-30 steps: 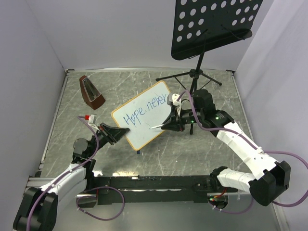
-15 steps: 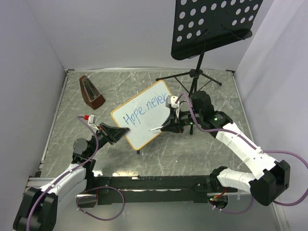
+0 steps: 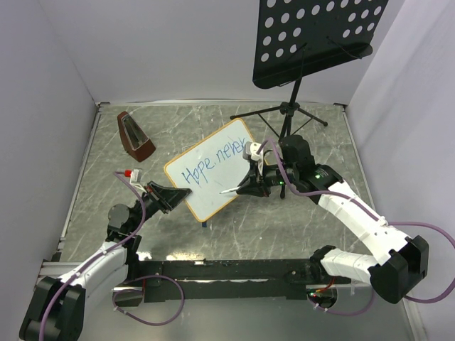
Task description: Write a sentence on the whiteboard
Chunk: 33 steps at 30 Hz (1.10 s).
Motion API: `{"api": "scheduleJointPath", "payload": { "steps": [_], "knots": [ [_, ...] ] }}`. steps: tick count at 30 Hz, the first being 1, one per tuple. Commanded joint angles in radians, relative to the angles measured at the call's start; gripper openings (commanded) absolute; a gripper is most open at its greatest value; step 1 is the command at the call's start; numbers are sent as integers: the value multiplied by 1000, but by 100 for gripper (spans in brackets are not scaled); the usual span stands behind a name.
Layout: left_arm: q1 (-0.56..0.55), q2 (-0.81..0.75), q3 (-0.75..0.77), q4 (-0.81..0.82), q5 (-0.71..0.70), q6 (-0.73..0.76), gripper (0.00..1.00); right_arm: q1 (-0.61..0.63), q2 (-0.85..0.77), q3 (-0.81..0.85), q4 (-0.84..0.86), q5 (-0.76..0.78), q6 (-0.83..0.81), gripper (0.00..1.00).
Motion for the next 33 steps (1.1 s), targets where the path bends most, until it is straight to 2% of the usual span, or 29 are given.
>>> {"api": "scheduleJointPath", "payload": {
  "steps": [1, 17, 33],
  "knots": [
    [4, -16, -86, 151, -19, -28, 1, 15, -1, 3, 29, 14, -24, 0],
    [4, -21, -88, 144, -21, -29, 1, 27, 13, 3, 42, 62, -25, 0],
    [4, 41, -69, 183, -11, -75, 1, 107, 54, 51, 74, 266, -44, 0]
  ]
}}
